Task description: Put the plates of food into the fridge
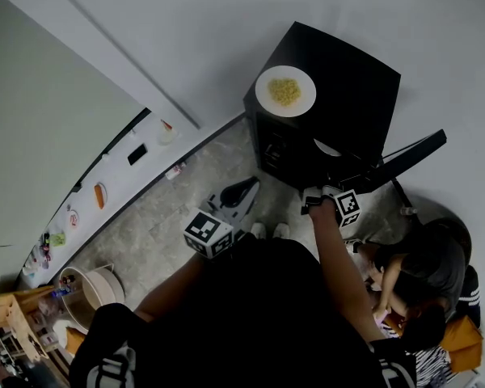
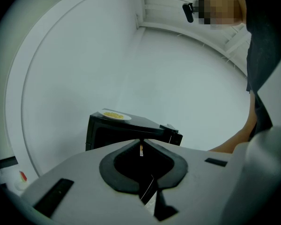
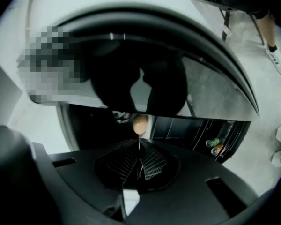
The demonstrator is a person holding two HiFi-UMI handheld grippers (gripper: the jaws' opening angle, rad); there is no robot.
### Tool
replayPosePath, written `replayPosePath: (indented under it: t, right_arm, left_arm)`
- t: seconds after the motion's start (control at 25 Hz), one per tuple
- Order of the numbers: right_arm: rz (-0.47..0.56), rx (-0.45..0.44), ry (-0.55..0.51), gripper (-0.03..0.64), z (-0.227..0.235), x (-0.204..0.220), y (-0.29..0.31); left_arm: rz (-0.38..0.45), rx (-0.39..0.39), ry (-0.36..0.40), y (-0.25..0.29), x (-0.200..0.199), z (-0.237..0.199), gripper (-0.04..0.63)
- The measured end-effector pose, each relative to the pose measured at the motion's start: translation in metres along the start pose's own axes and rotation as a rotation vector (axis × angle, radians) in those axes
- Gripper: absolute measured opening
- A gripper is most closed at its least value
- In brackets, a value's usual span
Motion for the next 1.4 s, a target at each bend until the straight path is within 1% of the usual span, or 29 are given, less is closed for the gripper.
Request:
replayPosePath:
  t: [0.12, 0.28, 0.36, 0.52, 0.8, 1.0, 1.2, 1.4]
  right_arm:
    - [-0.053, -0.036, -0.04, 0.026, -0.008, 0.006, -0.007]
    - [-0.118, -0.081, -0.202, 0.026, -0.027, 0.01, -0.018]
    - [-0.129, -0.096, -0.257, 0.025, -0.033, 0.01, -0.025]
    - [-0.116, -0.116, -0.329, 0.026, -0.044, 0.009, -0.037]
    - [-0.162, -0.148, -0.522, 0.025, -0.065, 0.02, -0.055]
    - [-0.213, -0.202, -0.65, 0.025, -0.087, 0.031, -0.066]
    - [-0.276, -0.263, -0.832, 0.025, -0.111, 0.045, -0.079]
    - [-0.322, -0.286, -0.954, 0.025, -0.122, 0.058, -0.094]
  left_arm:
    - [0.009, 0.005, -0.002, -0.001, -0.001, 0.003, 0.038]
    - [0.016, -0.002, -0.009, -0.004, 0.002, 0.005, 0.038]
    - [0.012, -0.006, -0.009, -0.006, 0.004, 0.006, 0.038]
    - [0.013, -0.006, -0.008, -0.007, 0.007, 0.006, 0.038]
    - [0.005, -0.009, -0.008, -0.009, 0.009, 0.012, 0.038]
    - [0.01, 0.0, -0.003, -0.011, 0.008, 0.017, 0.038]
    - [0.019, 0.002, -0.003, -0.012, 0.009, 0.022, 0.038]
    - [0.029, 0.006, -0.013, -0.015, 0.009, 0.026, 0.034]
Point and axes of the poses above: the fingertips, and each gripper's own axes: y forward along the fingers, z to its right, x out of its underside, the point moved 5 cm from there along -y, backward along the fingers, and after that the axes turned 10 degrees about -z, right-handed, at the moved point
